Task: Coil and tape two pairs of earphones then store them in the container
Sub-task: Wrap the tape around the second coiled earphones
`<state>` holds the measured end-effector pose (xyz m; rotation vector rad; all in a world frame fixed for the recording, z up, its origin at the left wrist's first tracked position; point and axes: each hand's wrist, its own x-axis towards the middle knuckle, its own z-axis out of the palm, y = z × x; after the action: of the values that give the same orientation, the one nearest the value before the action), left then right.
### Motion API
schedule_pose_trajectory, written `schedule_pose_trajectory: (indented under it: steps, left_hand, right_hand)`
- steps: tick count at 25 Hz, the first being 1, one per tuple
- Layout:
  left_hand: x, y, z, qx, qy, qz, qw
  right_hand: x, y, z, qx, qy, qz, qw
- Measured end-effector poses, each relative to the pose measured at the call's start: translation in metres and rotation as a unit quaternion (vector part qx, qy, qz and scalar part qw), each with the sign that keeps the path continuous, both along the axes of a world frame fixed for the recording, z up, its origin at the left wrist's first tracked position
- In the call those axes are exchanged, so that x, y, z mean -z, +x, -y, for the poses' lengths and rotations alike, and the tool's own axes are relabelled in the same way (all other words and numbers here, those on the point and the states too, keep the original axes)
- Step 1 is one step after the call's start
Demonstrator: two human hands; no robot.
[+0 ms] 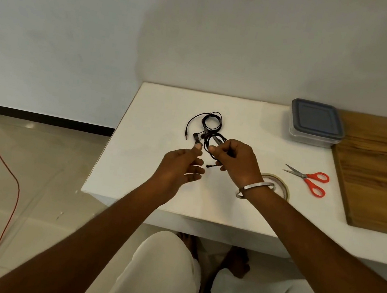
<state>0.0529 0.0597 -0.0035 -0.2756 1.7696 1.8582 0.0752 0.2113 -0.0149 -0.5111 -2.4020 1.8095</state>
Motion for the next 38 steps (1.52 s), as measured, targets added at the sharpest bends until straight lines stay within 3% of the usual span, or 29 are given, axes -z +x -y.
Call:
schedule_pose_trajectory:
  steps: [4, 8, 12, 15, 21, 25, 28, 32, 35, 38]
  left_hand:
    - [0.010, -0.007, -0.002, 0.031, 0.054, 0.031, 0.998]
    - [0.021, -0.022, 0.014, 0.007, 0.050, 0.063, 0.997]
    - [0.038, -0.030, 0.023, 0.011, -0.128, -0.011, 0.992]
    - [0.042, -0.031, 0.028, 0.055, -0.285, -0.116, 0.950]
    - [0.051, -0.043, 0.036, 0.098, -0.427, -0.221, 0.872]
    - [0.056, -0.047, 0.041, 0.145, -0.410, -0.279, 0.856]
    - [0.060, -0.049, 0.043, 0.187, -0.420, -0.333, 0.823]
    - [0.061, -0.049, 0.050, 0.176, -0.419, -0.345, 0.821]
    - [0.060, -0.051, 0.054, 0.128, -0.418, -0.325, 0.839]
    - [0.056, -0.052, 0.051, 0.127, -0.408, -0.299, 0.853]
  right_hand:
    - [0.014, 0.001, 0.020, 0.003, 0.136, -0.056, 0.989]
    - [0.026, 0.001, 0.022, -0.083, 0.191, -0.096, 0.973]
    - [0.038, -0.001, 0.022, -0.103, 0.213, -0.022, 0.971]
    - [0.047, -0.009, 0.022, -0.126, 0.262, -0.008, 0.957]
    - [0.047, -0.017, 0.029, -0.118, 0.305, 0.003, 0.945]
    - [0.043, -0.025, 0.036, -0.220, 0.345, -0.003, 0.912]
    - [0.044, -0.032, 0.038, -0.228, 0.363, 0.011, 0.904]
    - [0.046, -0.045, 0.037, -0.265, 0.410, 0.027, 0.873]
    - [0.045, -0.045, 0.030, -0.256, 0.399, 0.010, 0.880]
    - [0.044, -0.050, 0.012, -0.187, 0.348, -0.025, 0.918]
